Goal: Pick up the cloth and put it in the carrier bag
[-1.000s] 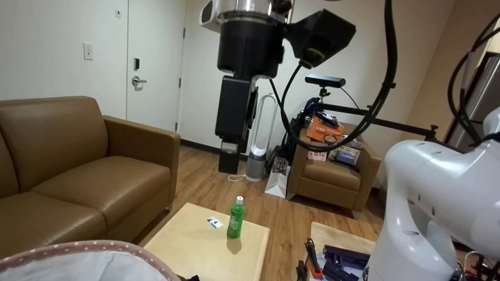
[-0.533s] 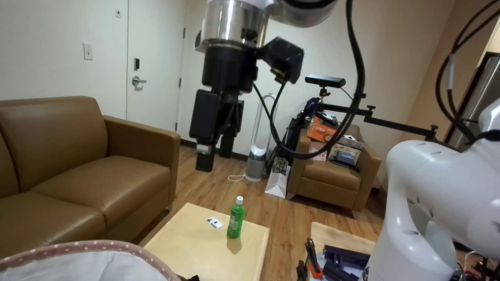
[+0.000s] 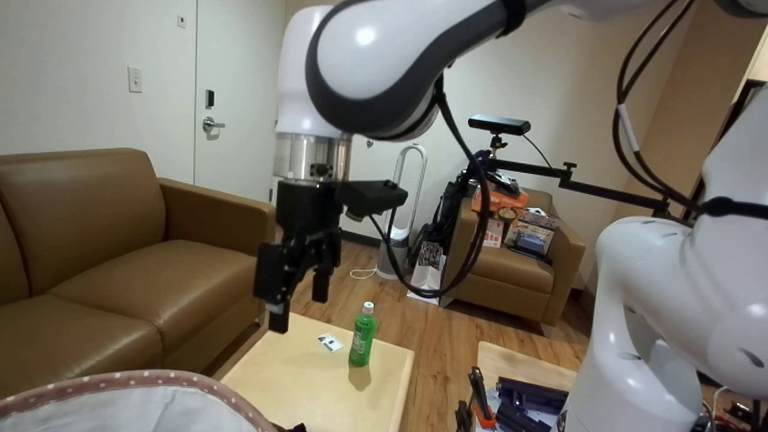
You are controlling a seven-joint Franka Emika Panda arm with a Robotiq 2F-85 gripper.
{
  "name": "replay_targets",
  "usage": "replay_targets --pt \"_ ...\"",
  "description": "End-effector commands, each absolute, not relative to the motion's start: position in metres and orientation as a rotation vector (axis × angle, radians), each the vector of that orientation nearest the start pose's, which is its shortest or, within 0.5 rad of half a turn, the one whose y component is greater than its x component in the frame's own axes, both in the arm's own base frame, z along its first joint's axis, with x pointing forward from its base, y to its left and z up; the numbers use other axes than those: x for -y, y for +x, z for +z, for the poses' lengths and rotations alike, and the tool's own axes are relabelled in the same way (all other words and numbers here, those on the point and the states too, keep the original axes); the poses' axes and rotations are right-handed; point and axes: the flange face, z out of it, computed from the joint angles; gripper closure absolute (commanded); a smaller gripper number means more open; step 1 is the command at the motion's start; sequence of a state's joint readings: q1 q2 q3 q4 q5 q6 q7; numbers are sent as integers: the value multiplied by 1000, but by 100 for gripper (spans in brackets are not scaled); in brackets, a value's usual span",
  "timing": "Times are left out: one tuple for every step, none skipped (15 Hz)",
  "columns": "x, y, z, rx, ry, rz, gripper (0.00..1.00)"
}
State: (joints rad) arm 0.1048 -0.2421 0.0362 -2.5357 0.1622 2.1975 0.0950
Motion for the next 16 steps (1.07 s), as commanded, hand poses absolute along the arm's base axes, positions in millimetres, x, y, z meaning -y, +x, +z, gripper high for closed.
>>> replay_targets --pt "-71 434 301 -138 -3148 169 0" --pt "-69 437 288 -163 -3178 188 0" --pt "-68 437 280 -200 -3195 217 0" --pt "-69 430 295 -142 -3158 205 0" --pt "-69 431 284 -161 -3173 227 0" --pt "-68 432 278 -173 -3176 244 0" --pt "-68 433 276 -178 -3177 249 0" --pt "-69 433 283 -201 -3188 169 0" --pt "-69 437 284 -217 -3174 81 0" --pt "-68 443 281 -222 -3153 39 0" --pt "-64 450 271 -263 -3140 11 0" --pt "-61 453 261 -290 -3134 -5 0" --pt "-57 456 250 -317 -3124 -15 0" --pt "-54 457 239 -341 -3125 0 0" --pt "-50 458 226 -359 -3118 31 0" --pt "-46 458 214 -382 -3115 57 0"
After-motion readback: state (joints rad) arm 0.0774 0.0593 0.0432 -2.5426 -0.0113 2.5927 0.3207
